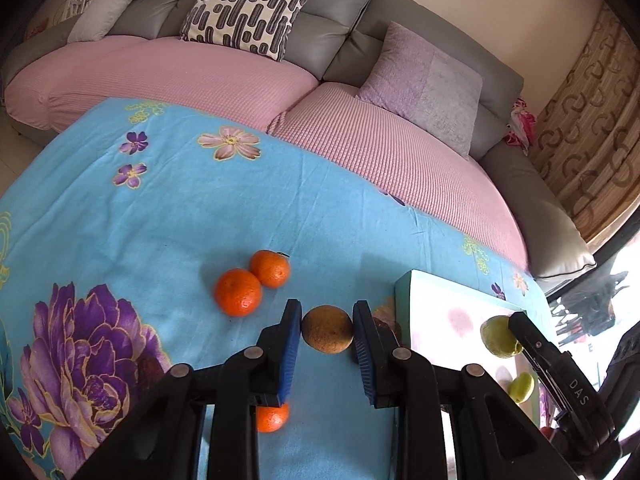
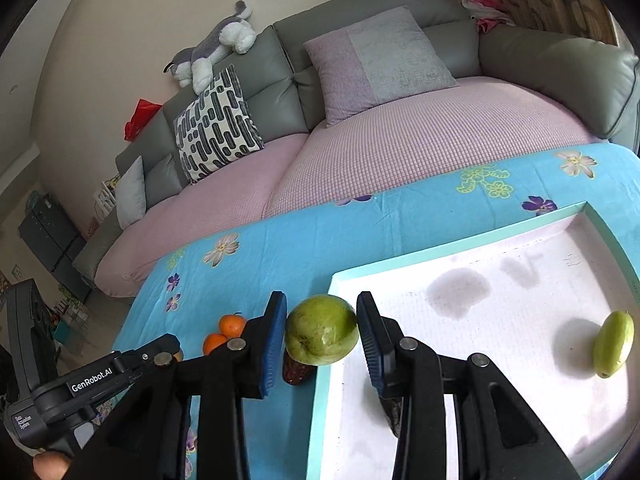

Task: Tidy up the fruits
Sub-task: 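Carry the brown fruit with the left tool while the right tool carries the pear over the tray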

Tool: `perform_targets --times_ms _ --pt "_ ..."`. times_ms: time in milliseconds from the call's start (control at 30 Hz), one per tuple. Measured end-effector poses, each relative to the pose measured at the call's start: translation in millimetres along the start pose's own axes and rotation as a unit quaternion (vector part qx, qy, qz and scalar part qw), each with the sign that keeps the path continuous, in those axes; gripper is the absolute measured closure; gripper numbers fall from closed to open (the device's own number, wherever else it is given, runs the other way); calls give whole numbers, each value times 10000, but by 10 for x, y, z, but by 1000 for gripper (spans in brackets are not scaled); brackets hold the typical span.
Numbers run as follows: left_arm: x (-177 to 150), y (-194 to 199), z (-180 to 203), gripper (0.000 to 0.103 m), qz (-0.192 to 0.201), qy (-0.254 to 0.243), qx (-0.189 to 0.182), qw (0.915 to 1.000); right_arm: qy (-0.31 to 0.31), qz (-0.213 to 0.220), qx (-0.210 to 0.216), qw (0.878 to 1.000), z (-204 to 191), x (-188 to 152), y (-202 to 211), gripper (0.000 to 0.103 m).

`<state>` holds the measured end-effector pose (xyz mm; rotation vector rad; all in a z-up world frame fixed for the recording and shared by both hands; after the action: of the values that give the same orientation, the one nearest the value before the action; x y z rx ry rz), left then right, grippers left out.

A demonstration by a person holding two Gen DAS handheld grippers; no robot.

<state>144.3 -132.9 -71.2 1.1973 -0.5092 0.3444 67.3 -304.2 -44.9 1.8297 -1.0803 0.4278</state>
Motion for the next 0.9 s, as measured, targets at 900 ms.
perform_targets --times_ms 900 --pt "-333 -634 1486 75 -515 -1571 -408 9854 -561 209 -1363 9889 1373 120 425 65"
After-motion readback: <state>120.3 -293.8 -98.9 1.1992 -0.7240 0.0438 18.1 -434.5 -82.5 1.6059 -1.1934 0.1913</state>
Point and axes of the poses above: each gripper's, at about its wrist camera, not at the fingertips, and y roughly against the way its jaws point, z to its right, x to its top, the point moved 10 cm from there along -y, roughly the way its jaws point, and after that the axes turned 9 degrees about x, right-handed, at the moved point
